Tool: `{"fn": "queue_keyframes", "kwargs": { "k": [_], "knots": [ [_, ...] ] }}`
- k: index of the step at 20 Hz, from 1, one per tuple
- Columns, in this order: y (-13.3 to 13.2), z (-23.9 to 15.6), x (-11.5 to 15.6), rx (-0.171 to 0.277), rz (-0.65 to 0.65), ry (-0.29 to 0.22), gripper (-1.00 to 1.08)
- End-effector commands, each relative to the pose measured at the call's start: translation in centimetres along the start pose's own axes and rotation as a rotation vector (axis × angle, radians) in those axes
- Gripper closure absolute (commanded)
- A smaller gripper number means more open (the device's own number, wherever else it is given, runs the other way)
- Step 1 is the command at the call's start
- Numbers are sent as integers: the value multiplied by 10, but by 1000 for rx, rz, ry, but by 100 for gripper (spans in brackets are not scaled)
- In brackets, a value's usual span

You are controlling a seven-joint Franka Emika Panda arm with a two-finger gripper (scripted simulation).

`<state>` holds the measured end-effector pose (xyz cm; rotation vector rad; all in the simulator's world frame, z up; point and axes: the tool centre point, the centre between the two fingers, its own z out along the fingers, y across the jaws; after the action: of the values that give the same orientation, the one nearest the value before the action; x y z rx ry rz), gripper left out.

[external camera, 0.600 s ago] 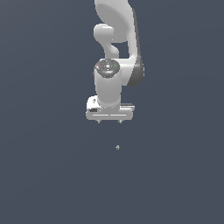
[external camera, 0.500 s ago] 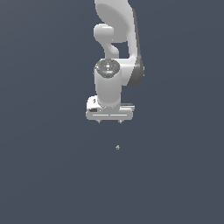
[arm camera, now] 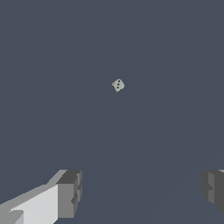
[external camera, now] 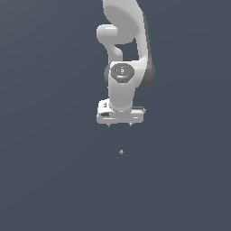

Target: Pick up the object and move it to a goal position.

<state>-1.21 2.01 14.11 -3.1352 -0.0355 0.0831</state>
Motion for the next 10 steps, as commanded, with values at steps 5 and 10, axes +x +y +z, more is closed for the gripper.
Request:
{"fn": "queue_keyframes", "kwargs": {
  "k": [5,10],
  "knots": [
    [1,1,2,1,21,0,-92],
    [0,5,7,3,75,2,-92]
  ]
}}
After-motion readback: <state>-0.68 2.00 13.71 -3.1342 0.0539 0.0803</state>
